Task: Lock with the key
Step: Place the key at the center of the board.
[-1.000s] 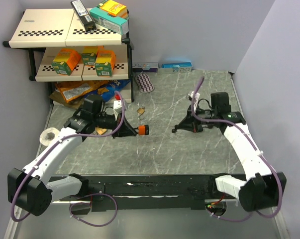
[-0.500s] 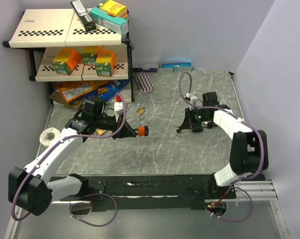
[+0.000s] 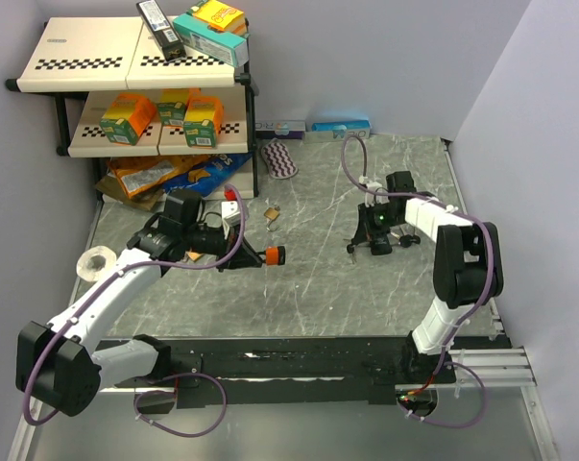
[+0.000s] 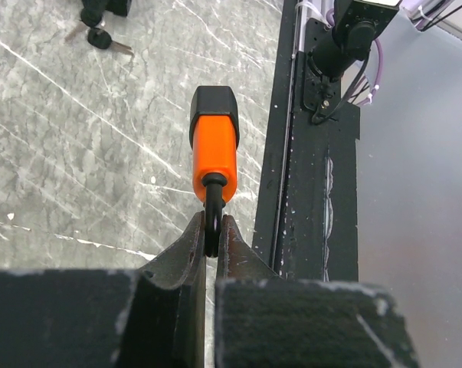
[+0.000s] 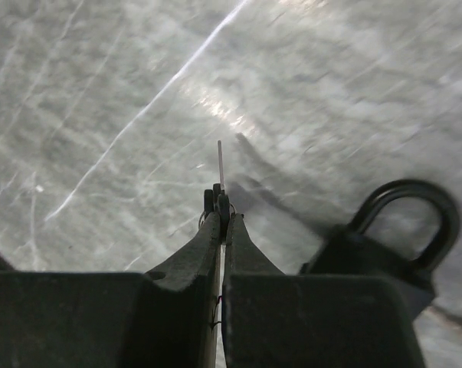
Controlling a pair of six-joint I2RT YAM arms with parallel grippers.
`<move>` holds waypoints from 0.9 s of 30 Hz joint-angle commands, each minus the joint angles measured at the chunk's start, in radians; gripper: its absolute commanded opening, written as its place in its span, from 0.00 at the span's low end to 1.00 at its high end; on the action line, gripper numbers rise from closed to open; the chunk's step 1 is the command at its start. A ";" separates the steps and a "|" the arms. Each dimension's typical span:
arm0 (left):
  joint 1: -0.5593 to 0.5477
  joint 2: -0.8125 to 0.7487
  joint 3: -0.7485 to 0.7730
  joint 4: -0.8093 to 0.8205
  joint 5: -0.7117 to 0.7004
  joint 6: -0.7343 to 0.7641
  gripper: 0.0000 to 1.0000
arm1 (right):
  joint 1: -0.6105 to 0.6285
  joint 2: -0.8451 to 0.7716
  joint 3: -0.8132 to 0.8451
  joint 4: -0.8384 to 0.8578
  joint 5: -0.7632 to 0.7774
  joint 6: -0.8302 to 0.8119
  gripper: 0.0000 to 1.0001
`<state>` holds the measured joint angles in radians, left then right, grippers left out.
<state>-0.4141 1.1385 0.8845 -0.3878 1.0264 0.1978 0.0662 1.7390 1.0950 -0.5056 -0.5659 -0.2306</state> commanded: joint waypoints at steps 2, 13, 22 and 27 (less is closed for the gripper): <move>-0.006 -0.014 0.011 0.030 0.032 0.026 0.01 | -0.009 0.040 0.078 -0.007 0.058 -0.030 0.00; -0.068 0.024 0.007 0.039 -0.023 -0.026 0.01 | -0.009 0.031 0.124 -0.031 0.028 -0.059 0.54; -0.074 0.105 0.039 0.066 -0.029 -0.260 0.01 | 0.035 -0.218 0.088 -0.008 -0.152 -0.125 0.71; -0.083 0.256 0.123 -0.069 0.026 -0.340 0.01 | 0.215 -0.456 -0.047 0.027 -0.167 -0.205 0.95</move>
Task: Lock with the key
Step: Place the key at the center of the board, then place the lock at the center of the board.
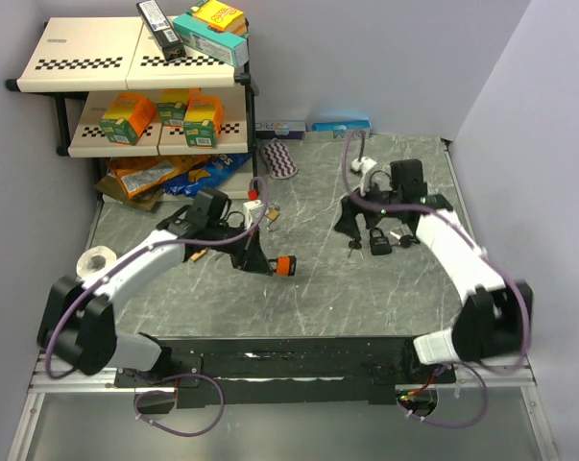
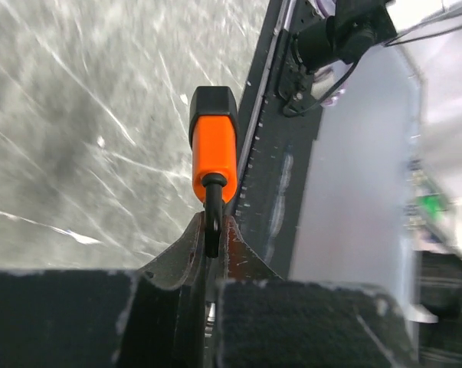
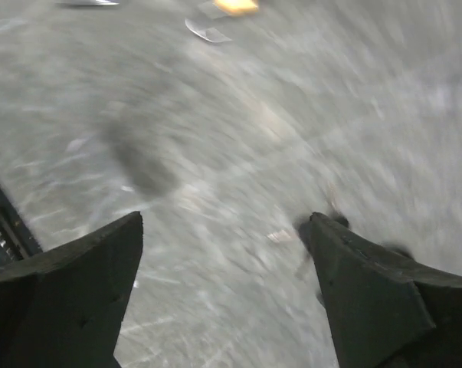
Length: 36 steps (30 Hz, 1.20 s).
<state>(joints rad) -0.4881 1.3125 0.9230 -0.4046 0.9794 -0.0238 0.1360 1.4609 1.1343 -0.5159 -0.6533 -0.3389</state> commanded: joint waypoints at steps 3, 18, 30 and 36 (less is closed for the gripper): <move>-0.009 0.120 0.088 -0.045 0.116 -0.191 0.01 | 0.291 -0.302 -0.164 0.080 -0.014 -0.179 0.95; -0.024 0.131 0.050 0.066 0.153 -0.421 0.01 | 0.643 -0.312 -0.136 0.040 0.093 -0.387 0.91; -0.029 0.099 0.013 0.125 0.159 -0.473 0.01 | 0.706 -0.244 -0.131 0.120 0.190 -0.385 0.79; -0.032 0.111 0.013 0.136 0.166 -0.476 0.01 | 0.728 -0.215 -0.137 0.160 0.264 -0.388 0.73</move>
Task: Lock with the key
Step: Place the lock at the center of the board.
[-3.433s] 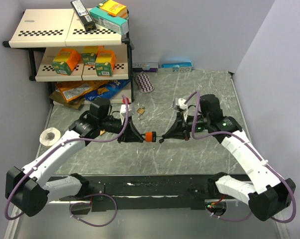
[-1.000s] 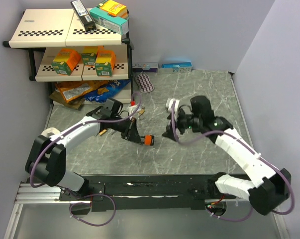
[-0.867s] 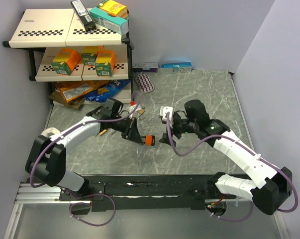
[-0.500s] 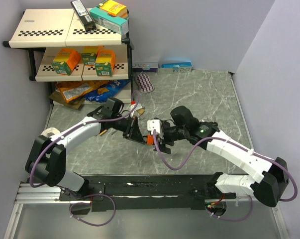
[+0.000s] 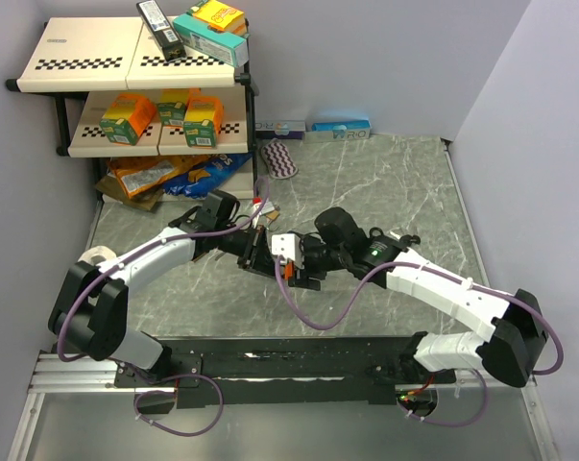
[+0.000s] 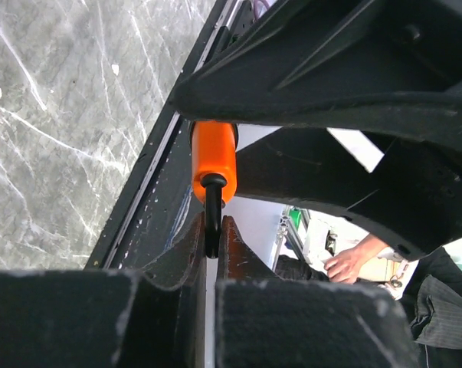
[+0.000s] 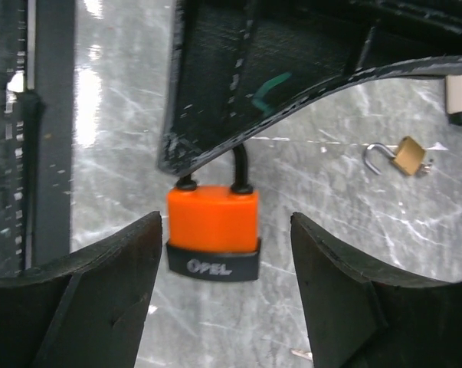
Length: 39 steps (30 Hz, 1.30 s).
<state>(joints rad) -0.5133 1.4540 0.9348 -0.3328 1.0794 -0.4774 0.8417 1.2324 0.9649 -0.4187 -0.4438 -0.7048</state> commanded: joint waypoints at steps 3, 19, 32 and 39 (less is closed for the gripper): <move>-0.007 -0.032 -0.005 0.072 0.067 -0.029 0.01 | 0.031 0.021 0.032 0.069 0.063 -0.022 0.70; 0.177 -0.109 -0.025 0.058 -0.064 0.000 0.72 | -0.182 0.054 0.063 -0.003 0.108 0.375 0.00; 0.289 -0.207 0.022 0.172 -0.305 0.000 0.95 | -0.340 0.228 0.049 -0.068 0.318 0.924 0.00; 0.291 -0.211 -0.001 0.189 -0.302 -0.003 0.95 | -0.346 0.376 0.141 -0.087 0.415 1.008 0.00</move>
<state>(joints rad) -0.2256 1.2629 0.9165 -0.1890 0.7910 -0.4870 0.4976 1.5532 1.0168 -0.5041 -0.0971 0.2047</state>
